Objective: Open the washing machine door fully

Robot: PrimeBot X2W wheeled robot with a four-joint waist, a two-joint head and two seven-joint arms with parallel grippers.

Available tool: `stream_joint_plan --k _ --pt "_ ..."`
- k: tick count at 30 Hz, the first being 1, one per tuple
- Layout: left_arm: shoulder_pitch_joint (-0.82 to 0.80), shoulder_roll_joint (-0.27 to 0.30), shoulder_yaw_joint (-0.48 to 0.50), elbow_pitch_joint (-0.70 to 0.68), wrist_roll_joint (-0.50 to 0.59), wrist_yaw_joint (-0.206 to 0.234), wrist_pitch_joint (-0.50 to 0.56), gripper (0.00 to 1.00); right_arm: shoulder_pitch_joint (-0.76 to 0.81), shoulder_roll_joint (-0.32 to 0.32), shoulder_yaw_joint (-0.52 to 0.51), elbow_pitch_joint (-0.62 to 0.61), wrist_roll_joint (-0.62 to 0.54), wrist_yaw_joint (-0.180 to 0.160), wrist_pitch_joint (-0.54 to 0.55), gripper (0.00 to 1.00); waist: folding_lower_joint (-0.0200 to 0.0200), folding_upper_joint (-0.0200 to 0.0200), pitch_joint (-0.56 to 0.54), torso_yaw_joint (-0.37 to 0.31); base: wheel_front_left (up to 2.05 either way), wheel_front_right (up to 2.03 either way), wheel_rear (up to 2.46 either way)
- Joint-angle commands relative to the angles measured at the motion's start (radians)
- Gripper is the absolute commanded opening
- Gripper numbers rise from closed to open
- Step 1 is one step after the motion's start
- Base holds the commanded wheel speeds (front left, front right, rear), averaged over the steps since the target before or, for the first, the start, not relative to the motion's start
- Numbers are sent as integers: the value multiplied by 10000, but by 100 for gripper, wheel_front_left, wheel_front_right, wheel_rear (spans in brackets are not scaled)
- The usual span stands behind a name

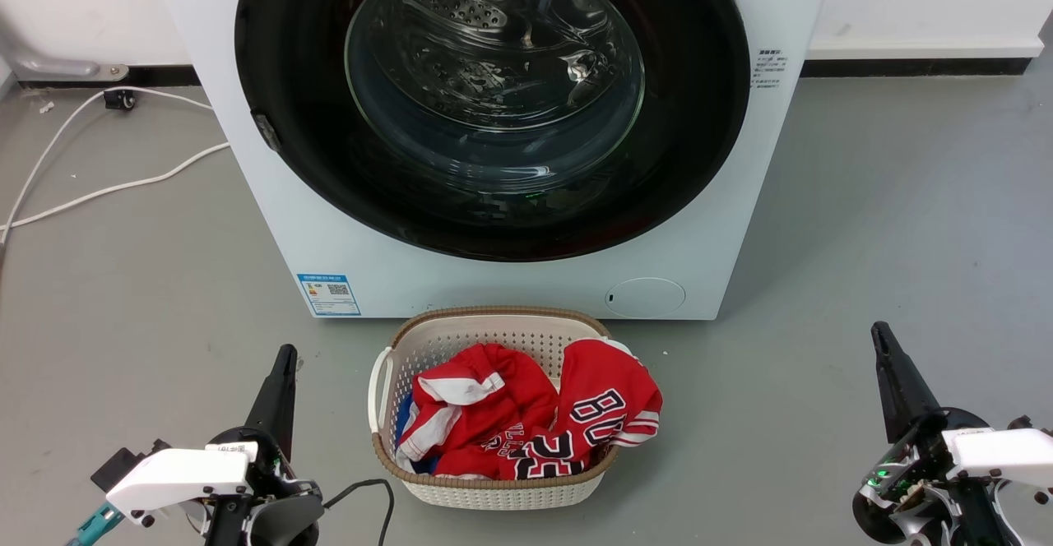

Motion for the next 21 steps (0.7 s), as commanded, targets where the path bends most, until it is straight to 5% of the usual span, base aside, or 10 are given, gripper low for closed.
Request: stream_joint_plan --k 1,21 --pt "-81 -17 42 5 43 -23 27 0 -121 32 -13 15 -83 0 28 0 0 0 0 0 0 0 0" --pt "-83 -26 52 5 38 -23 35 0 -125 53 -39 16 -86 0 53 0 0 0 0 0 0 0 0"
